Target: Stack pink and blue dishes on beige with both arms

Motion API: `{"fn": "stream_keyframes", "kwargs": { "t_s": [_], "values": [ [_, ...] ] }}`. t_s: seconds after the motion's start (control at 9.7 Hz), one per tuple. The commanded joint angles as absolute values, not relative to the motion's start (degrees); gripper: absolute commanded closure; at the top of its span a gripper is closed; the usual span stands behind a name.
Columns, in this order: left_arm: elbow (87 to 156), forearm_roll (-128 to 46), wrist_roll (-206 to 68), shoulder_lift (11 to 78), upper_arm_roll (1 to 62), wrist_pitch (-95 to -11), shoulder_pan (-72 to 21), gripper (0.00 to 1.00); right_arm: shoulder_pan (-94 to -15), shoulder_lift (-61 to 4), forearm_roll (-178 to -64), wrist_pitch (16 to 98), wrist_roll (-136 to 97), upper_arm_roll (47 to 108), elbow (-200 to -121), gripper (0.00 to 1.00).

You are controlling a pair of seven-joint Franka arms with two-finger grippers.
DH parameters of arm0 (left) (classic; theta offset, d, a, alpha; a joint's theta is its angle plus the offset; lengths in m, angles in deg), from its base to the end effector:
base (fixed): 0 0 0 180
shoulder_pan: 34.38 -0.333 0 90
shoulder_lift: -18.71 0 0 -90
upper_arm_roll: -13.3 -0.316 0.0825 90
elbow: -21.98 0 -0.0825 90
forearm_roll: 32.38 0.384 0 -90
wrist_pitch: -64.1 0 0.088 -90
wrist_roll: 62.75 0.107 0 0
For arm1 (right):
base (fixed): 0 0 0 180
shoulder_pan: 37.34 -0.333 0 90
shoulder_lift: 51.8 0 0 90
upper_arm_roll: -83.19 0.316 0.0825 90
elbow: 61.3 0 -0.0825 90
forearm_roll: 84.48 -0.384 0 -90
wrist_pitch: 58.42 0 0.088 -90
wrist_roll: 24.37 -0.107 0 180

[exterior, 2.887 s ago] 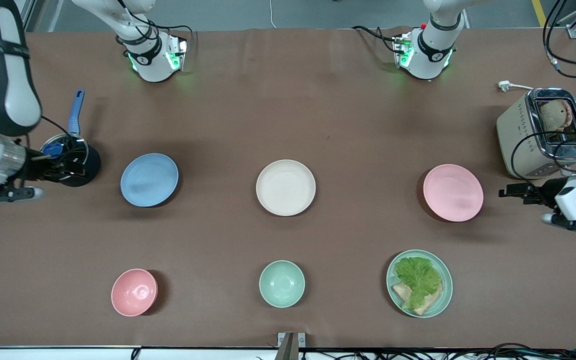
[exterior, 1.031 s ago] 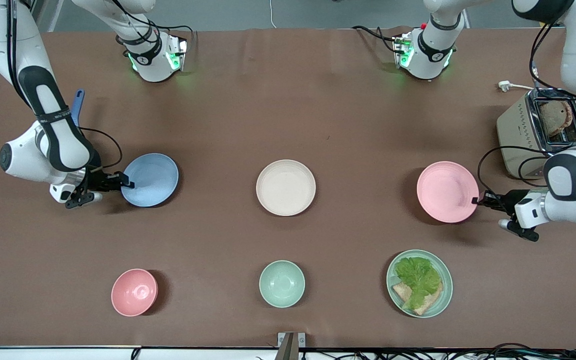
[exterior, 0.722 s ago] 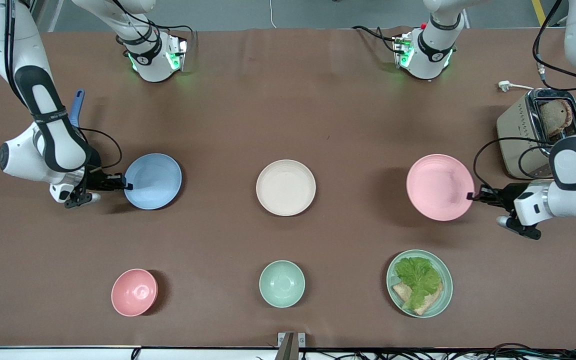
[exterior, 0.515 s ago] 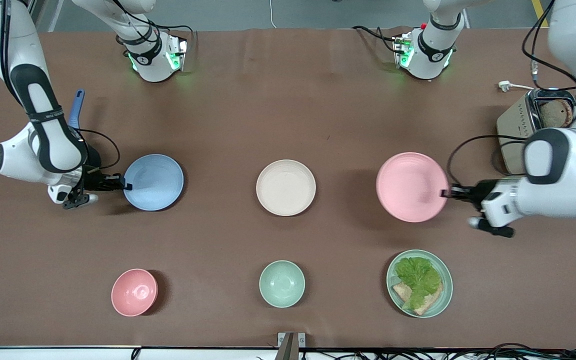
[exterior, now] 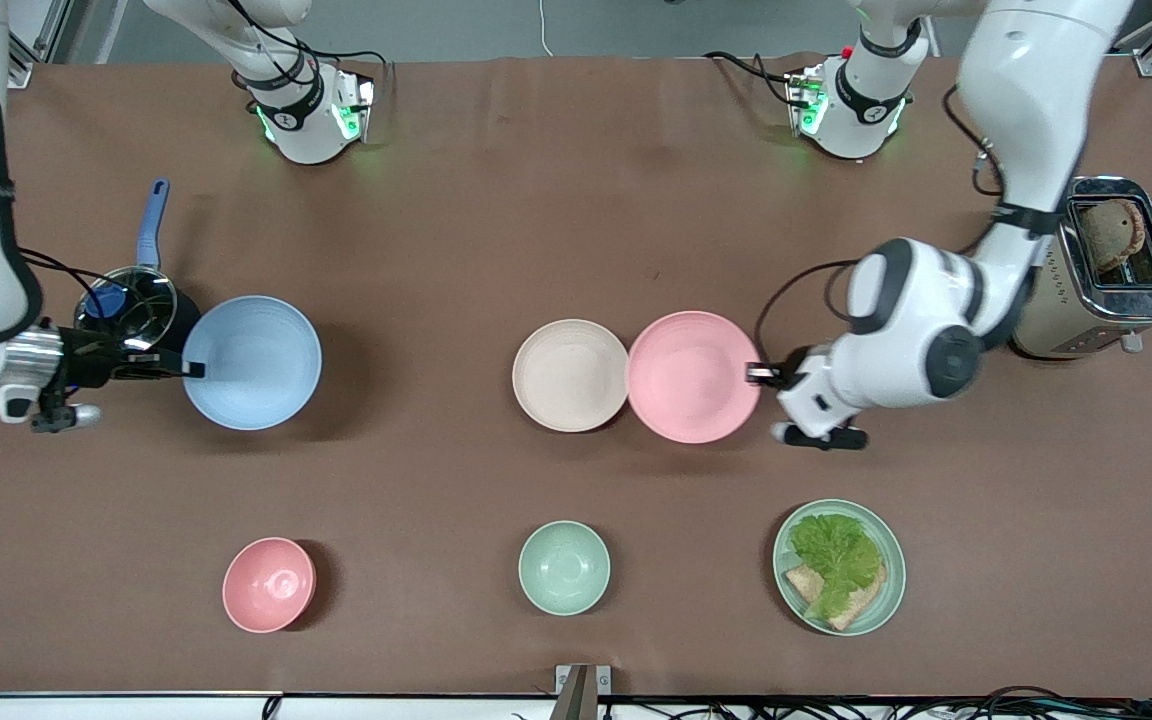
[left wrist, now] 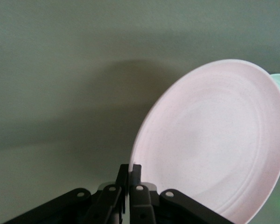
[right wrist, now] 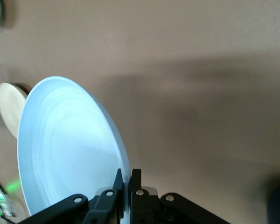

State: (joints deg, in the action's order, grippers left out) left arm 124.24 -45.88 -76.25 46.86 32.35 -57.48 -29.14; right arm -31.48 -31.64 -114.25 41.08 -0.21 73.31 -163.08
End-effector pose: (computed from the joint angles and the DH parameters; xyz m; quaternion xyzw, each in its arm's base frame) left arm 0.5862 -0.2584 0.2853 0.9825 -0.0116 -0.1194 0.1424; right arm 0.5937 -0.1130 0.3460 -0.9597 0.0204 0.1009 0.2615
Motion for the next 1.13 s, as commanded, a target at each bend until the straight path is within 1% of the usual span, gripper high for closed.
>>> {"fn": "stream_keyframes", "kwargs": {
  "t_s": [0.0, 0.1, 0.31, 0.52, 0.82, 0.93, 1.03],
  "values": [
    [127.88, -44.08, -83.98, 47.53, 31.85, -64.01, -23.77, 0.99, -34.95, -33.34, -112.87, 38.61, -11.32, 75.00, -160.27, 1.00],
    [127.89, -42.68, -87.93, 48.67, 31.85, -65.61, -21.39, 0.99, -35.31, -33.95, -112.87, 39.57, -16.50, 78.15, -160.27, 1.00],
    [127.80, -40.91, -94.98, 50.69, 31.85, -69.91, -17.52, 0.99, -35.49, -34.66, -111.91, 46.40, -26.44, 85.53, -161.67, 1.00],
    [127.62, -40.91, -96.76, 52.28, 31.76, -73.25, -14.79, 0.99, -36.71, -34.75, -111.90, 55.53, -33.65, 91.51, -165.79, 1.00],
    [127.62, -39.76, -96.85, 54.74, 31.76, -76.07, -13.90, 0.95, -36.98, -35.98, -111.90, 69.76, -38.77, 100.21, -175.09, 1.00],
    [127.10, -39.76, -96.85, 55.44, 31.76, -76.78, -13.90, 0.78, -36.98, -35.98, -111.99, 74.34, -40.88, 103.38, -177.56, 1.00],
    [127.01, -39.76, -97.29, 55.27, 31.76, -76.78, -14.25, 0.49, -36.98, -35.81, -112.08, 76.47, -42.90, 105.41, -178.54, 1.00]
  ]
}}
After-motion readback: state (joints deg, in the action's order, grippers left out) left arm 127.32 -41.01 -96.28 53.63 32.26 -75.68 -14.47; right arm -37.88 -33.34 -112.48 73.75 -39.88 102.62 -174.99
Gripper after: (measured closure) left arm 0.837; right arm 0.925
